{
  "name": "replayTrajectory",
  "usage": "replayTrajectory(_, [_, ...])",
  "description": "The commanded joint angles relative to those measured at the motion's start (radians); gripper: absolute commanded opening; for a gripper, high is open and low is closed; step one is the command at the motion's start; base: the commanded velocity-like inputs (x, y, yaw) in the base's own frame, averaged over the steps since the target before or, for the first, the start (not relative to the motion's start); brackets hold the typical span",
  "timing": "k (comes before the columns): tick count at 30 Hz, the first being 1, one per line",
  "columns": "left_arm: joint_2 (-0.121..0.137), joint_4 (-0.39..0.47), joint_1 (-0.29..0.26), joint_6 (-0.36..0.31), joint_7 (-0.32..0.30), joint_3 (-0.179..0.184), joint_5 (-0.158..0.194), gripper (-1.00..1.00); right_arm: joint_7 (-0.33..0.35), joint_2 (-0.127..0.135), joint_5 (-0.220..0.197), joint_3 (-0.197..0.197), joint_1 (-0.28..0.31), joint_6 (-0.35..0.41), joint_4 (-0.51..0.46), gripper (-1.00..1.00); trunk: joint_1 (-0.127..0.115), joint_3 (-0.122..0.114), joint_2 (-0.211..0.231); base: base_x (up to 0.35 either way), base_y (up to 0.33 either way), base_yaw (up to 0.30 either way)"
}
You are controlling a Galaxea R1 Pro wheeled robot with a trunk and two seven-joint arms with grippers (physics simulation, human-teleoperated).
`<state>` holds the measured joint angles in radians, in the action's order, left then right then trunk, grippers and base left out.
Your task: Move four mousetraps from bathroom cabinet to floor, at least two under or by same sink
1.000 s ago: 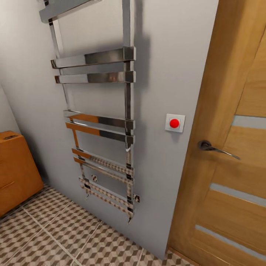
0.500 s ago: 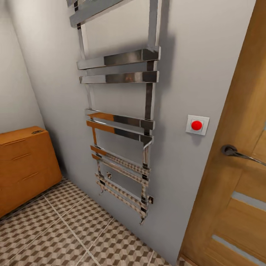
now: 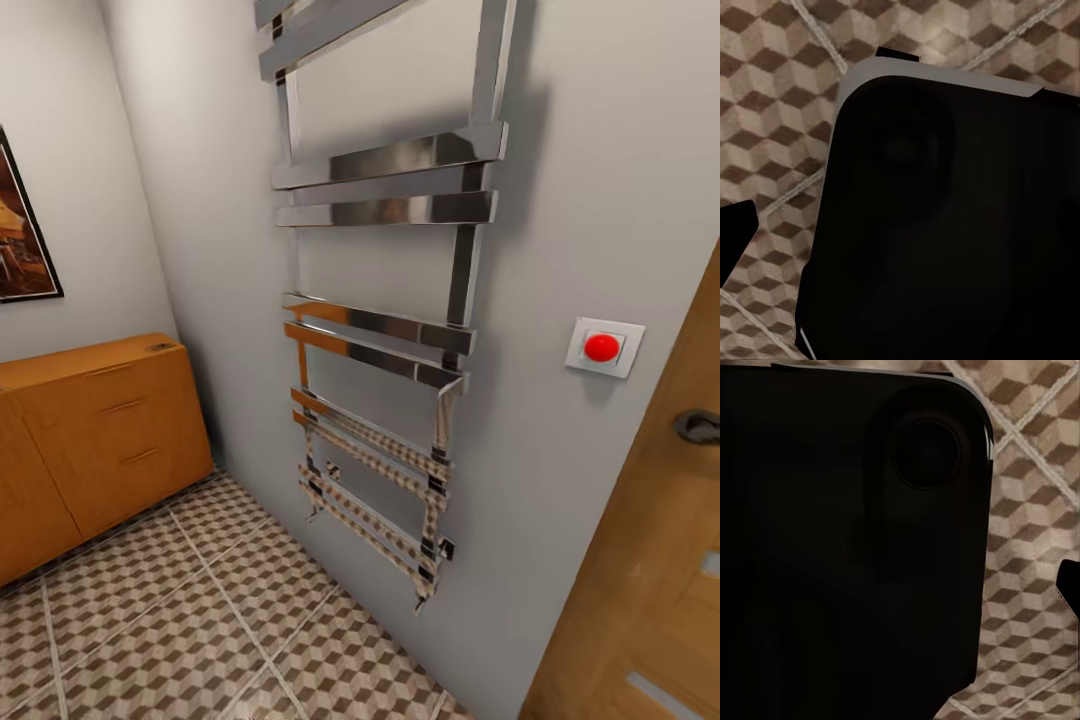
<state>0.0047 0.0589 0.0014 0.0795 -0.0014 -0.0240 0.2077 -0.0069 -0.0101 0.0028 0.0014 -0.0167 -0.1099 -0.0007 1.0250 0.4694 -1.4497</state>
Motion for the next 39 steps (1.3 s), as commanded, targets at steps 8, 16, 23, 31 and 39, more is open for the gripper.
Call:
replayTrajectory(8, [0.000,0.001,0.000,0.002,0.000,-0.002,0.004,1.00,-0.001,0.001,0.000,0.000,0.000,-0.004,0.001,1.00,0.000,0.001,0.000,0.000,0.000,0.270])
replayTrajectory(16, [0.000,0.001,0.000,0.002,0.000,-0.002,0.004,1.00,-0.001,0.000,0.000,0.000,0.000,-0.004,0.000,1.00,0.000,0.001,0.000,0.000,0.000,0.269])
replayTrajectory(23, [0.000,0.001,0.000,0.001,0.000,-0.002,0.004,1.00,-0.001,-0.001,0.000,0.000,0.000,-0.004,0.001,1.00,0.000,0.001,0.000,0.000,0.000,0.269])
replayTrajectory(31, [0.000,0.001,0.000,0.001,0.000,-0.002,0.004,1.00,-0.001,0.000,0.000,0.000,0.000,-0.004,0.000,1.00,0.000,0.001,0.000,0.000,0.000,0.270])
replayTrajectory(39, [0.000,0.001,0.000,0.001,0.000,-0.002,0.004,1.00,-0.001,-0.001,0.000,0.000,0.000,-0.004,0.000,1.00,0.000,0.001,0.000,0.000,0.000,0.269])
